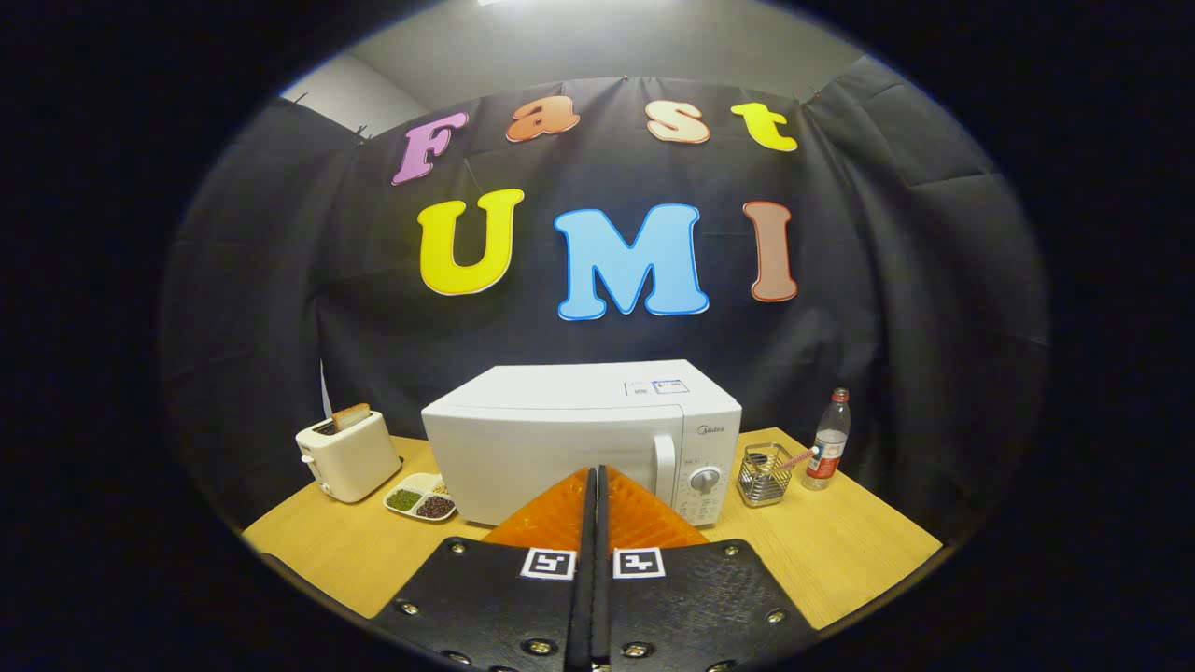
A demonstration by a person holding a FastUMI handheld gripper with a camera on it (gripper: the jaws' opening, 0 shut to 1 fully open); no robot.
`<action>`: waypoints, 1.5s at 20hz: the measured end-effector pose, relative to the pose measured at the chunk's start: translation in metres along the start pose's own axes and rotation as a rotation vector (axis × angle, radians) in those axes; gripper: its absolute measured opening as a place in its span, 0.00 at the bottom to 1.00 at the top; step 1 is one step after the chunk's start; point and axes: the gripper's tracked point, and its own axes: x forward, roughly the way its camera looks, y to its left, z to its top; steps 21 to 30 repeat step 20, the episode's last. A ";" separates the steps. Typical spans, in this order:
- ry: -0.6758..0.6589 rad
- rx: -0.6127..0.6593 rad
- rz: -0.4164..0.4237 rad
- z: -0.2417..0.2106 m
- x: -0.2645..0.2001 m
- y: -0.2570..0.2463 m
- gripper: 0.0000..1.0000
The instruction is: Open the microwave, put the food inside, and close the microwave door.
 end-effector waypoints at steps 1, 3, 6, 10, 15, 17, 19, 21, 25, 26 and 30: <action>-0.009 -0.001 -0.002 0.001 -0.010 0.000 0.01; -0.021 -0.001 0.011 0.004 -0.028 0.006 0.08; -0.046 -0.006 0.011 0.005 -0.051 0.008 0.22; -0.090 -0.011 0.024 0.011 -0.075 0.014 0.99; -0.111 -0.026 0.047 0.013 -0.087 0.028 0.99; -0.103 -0.027 0.059 0.012 -0.090 0.035 0.99; -0.108 -0.030 0.067 0.015 -0.092 0.040 0.99; -0.111 -0.032 0.072 0.016 -0.094 0.043 0.99; -0.111 -0.032 0.072 0.016 -0.094 0.043 0.99; -0.111 -0.032 0.072 0.016 -0.094 0.043 0.99; -0.111 -0.032 0.072 0.016 -0.094 0.043 0.99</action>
